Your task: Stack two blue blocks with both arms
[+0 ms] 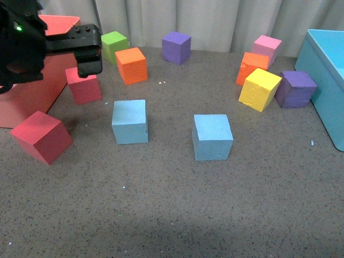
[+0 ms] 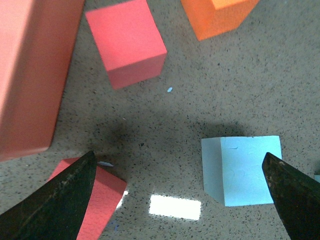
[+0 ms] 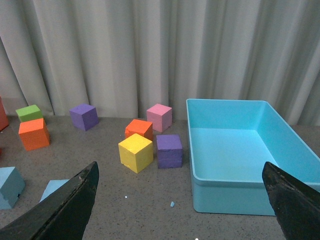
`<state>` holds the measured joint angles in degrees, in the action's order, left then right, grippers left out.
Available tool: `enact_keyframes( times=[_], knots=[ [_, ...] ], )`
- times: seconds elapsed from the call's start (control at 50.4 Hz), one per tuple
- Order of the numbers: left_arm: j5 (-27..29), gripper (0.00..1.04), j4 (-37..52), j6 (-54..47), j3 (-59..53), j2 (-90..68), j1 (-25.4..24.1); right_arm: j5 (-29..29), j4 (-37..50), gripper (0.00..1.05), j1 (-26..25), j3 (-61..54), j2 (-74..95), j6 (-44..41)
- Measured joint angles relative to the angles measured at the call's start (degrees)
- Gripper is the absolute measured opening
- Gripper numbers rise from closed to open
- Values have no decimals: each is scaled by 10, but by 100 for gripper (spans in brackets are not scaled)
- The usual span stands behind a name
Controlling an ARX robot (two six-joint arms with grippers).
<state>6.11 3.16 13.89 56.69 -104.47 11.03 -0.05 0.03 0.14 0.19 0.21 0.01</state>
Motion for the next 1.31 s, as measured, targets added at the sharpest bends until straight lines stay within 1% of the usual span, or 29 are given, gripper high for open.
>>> enact_keyframes(
  times=[0.119, 0.238, 0.337, 0.476, 0.794, 0.893, 0.913, 1.071, 1.111, 1.151, 1.171, 1.21, 1.31],
  knots=[
    [-12, 98, -32, 12, 53, -58, 12, 0, 0, 95, 0, 0, 0, 0],
    [-12, 98, -71, 28, 90, -89, 26, 0, 0, 95, 0, 0, 0, 0],
    [-15, 98, -91, 48, 108, -110, 37, 0, 0, 95, 0, 0, 0, 0],
    [-35, 98, -103, 73, 119, -128, 46, 0, 0, 95, 0, 0, 0, 0],
    [-31, 98, -143, 93, 167, -171, 73, 0, 0, 95, 0, 0, 0, 0],
    [-25, 98, -163, 86, 187, -189, 80, 0, 0, 95, 0, 0, 0, 0],
    [-17, 98, -186, 84, 207, -214, 85, 0, 0, 95, 0, 0, 0, 0],
    [-19, 98, -202, 94, 227, -235, 85, 0, 0, 95, 0, 0, 0, 0],
    [-28, 98, -204, 105, 231, -239, 85, 0, 0, 95, 0, 0, 0, 0],
    [-31, 96, -210, 110, 236, -243, 85, 0, 0, 95, 0, 0, 0, 0],
    [-32, 92, -212, 116, 238, -245, 85, 0, 0, 95, 0, 0, 0, 0],
    [-34, 89, -212, 122, 240, -246, 84, 0, 0, 95, 0, 0, 0, 0],
    [-43, 75, -214, 137, 243, -250, 84, 0, 0, 95, 0, 0, 0, 0]
  ],
)
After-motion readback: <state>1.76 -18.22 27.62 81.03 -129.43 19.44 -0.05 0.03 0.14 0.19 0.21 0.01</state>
